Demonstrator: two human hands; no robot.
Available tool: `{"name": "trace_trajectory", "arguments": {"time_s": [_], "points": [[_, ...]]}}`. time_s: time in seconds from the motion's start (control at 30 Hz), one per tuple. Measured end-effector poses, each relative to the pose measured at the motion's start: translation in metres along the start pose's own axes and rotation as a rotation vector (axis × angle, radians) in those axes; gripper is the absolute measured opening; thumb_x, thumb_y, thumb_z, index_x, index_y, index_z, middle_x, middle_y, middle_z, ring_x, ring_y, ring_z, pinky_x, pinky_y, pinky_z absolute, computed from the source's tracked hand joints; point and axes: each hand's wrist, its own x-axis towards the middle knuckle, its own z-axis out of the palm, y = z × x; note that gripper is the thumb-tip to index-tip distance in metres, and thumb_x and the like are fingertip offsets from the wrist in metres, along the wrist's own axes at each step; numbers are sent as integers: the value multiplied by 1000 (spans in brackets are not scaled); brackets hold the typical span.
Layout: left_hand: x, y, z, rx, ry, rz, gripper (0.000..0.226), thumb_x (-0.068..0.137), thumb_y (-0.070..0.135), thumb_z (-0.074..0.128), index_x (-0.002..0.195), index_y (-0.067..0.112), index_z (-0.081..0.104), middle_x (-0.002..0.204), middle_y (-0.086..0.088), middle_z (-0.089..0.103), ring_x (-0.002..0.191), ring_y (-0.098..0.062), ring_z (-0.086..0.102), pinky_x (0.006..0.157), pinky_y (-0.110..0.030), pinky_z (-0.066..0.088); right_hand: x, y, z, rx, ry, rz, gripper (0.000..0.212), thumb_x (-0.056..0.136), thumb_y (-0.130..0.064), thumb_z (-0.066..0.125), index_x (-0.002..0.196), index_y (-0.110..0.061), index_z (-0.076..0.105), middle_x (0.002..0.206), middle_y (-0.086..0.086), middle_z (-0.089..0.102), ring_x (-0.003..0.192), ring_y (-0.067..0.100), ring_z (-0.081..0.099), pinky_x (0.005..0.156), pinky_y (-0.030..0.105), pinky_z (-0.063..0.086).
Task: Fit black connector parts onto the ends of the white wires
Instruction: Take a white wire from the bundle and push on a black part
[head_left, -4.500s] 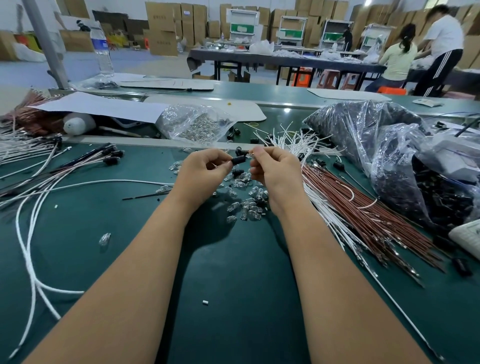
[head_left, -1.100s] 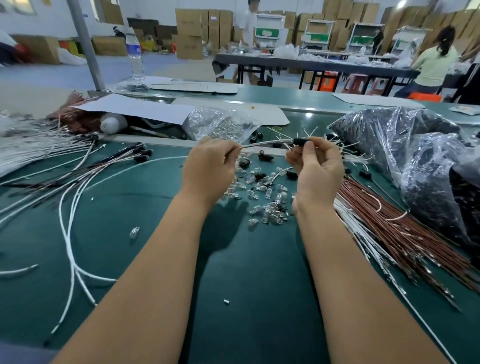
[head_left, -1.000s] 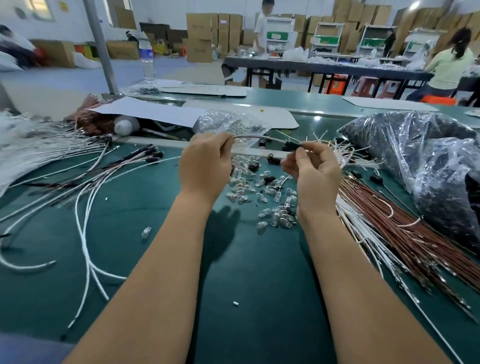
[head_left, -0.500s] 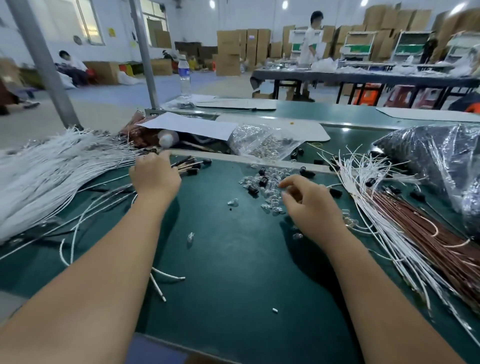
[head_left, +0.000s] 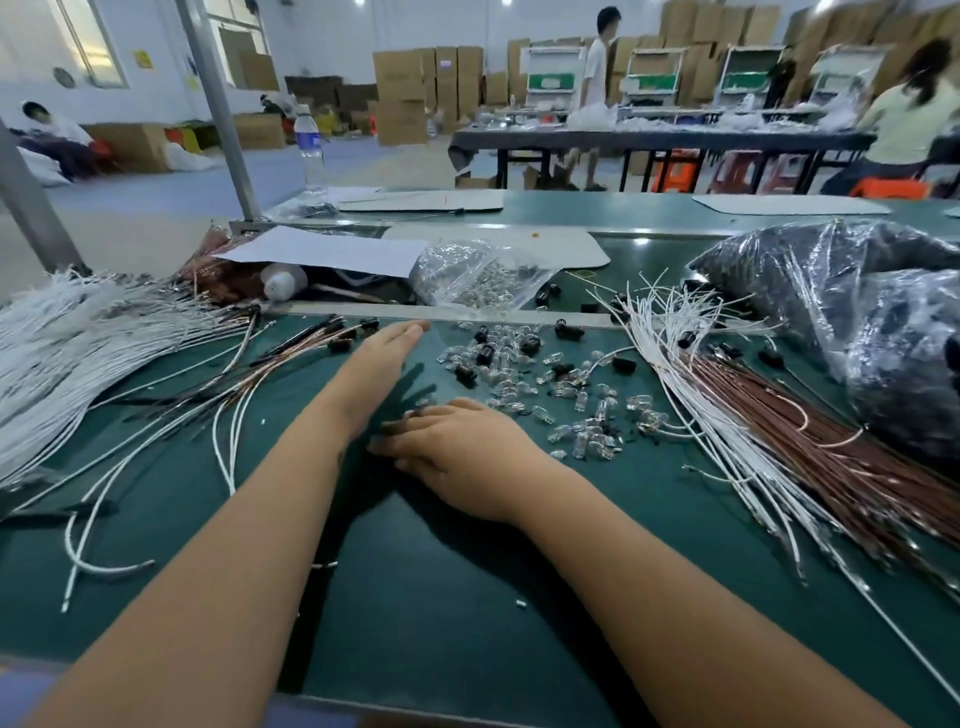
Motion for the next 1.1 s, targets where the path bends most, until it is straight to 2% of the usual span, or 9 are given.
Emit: {"name": "trace_trajectory", "arguments": {"time_s": [0.17,0.27,0.33,0.4,0.5,0.73,0.87,1.0,1.1], "points": [[6,14,45,20,-19,-6,38,103,31,34,134,17,50,130,5,51,118,-9,43,98,-25,29,-15,39,-11,-40,81,278,33,97,-34,45,124,-31,63,134,-5,57,128,20,45,104,34,33],[6,24,71,81,31,10,41,103,34,34,134,13,50,133,-4,53,119,-17,47,93,-26,31,-26,63,-32,50,307,510,26,93,-25,48,103,-21,71,102,1,69,95,23,62,77,34,48],[4,28,89,104,-5,29,42,101,36,38,138,18,45,137,-2,50,118,-16,46,94,-27,31,-37,84,-43,80,438,759,22,92,-16,48,96,-17,70,88,2,69,78,20,62,59,27,44],[1,32,106,152,-44,32,43,99,37,42,139,23,44,140,-2,49,122,-19,45,100,-32,34,-53,104,-49,90,441,985,21,90,-9,49,100,-13,67,95,5,67,82,20,60,60,27,44],[0,33,120,518,28,83,46,94,35,46,138,24,48,141,-5,49,132,-25,40,110,-44,33,-74,119,-47,18,363,1176,8,85,-8,53,92,-6,56,108,14,60,96,28,50,72,32,39],[0,32,119,701,-83,139,51,94,44,41,144,40,33,160,9,14,148,-17,-5,117,-53,-2,-74,123,-42,-86,335,1211,9,80,-4,56,80,-10,50,104,16,62,96,34,55,71,34,42],[-4,32,115,526,46,179,43,94,36,46,136,39,46,156,11,27,147,-15,1,118,-50,-4,-75,122,-38,-146,367,1183,13,83,-3,53,94,-8,59,105,14,61,94,32,56,69,33,38],[-9,35,114,447,169,265,37,94,21,48,129,33,56,151,9,39,146,-14,9,117,-47,0,-80,121,-37,-134,549,1154,23,88,-5,48,108,-8,59,101,12,63,92,29,55,70,33,41],[-12,42,117,509,201,425,59,92,0,40,139,36,44,155,4,31,146,-14,7,116,-41,1,-79,120,-39,-241,690,990,20,86,5,45,98,-6,57,93,10,61,88,26,51,75,31,35]]}}
